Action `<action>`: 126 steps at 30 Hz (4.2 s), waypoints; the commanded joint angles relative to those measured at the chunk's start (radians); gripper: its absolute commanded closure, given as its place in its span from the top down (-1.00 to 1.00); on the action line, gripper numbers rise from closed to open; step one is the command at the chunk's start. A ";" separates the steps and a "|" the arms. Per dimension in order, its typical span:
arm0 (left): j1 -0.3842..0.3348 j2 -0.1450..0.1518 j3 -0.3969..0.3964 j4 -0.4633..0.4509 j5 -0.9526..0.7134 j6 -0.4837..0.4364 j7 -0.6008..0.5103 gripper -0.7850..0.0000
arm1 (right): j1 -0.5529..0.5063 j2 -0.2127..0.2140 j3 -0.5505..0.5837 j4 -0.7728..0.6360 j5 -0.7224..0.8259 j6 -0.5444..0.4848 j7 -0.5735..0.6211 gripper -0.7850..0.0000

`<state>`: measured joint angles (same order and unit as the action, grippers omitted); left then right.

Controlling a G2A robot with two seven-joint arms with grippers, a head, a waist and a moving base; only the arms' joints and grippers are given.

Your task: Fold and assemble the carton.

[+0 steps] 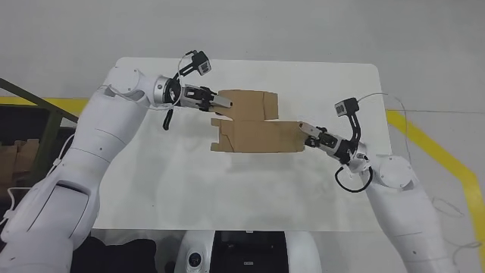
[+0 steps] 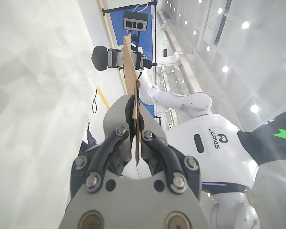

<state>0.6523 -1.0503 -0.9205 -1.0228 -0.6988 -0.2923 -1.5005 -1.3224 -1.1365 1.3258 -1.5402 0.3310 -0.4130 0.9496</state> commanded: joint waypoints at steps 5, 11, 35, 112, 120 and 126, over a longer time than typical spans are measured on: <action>0.030 -0.002 0.001 -0.013 0.015 -0.020 0.013 -1.00 | 0.021 0.009 -0.002 0.002 -0.030 0.033 0.085 1.00; 0.042 -0.001 -0.005 -0.011 0.064 -0.037 0.047 -1.00 | 0.044 0.012 -0.028 0.020 0.011 0.014 0.183 1.00; 0.027 -0.031 0.026 -0.011 0.093 -0.029 0.050 -1.00 | 0.085 0.017 -0.079 0.091 0.079 -0.044 0.230 -0.33; 0.107 -0.019 -0.118 -0.169 0.188 -0.037 0.178 1.00 | 0.128 0.028 -0.160 0.148 0.009 0.058 0.101 -1.00; 0.115 -0.021 -0.108 -0.192 0.188 -0.029 0.167 1.00 | 0.131 0.028 -0.169 0.149 0.016 0.056 0.101 -1.00; 0.117 -0.026 -0.096 -0.183 0.199 -0.027 0.182 1.00 | 0.131 0.029 -0.170 0.149 0.019 0.050 0.100 -1.00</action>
<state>0.7702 -1.0752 -1.0189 -1.2089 -0.5045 -0.3207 -1.3221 -1.1911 -1.1082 1.1555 -1.3909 0.3483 -0.3616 1.0493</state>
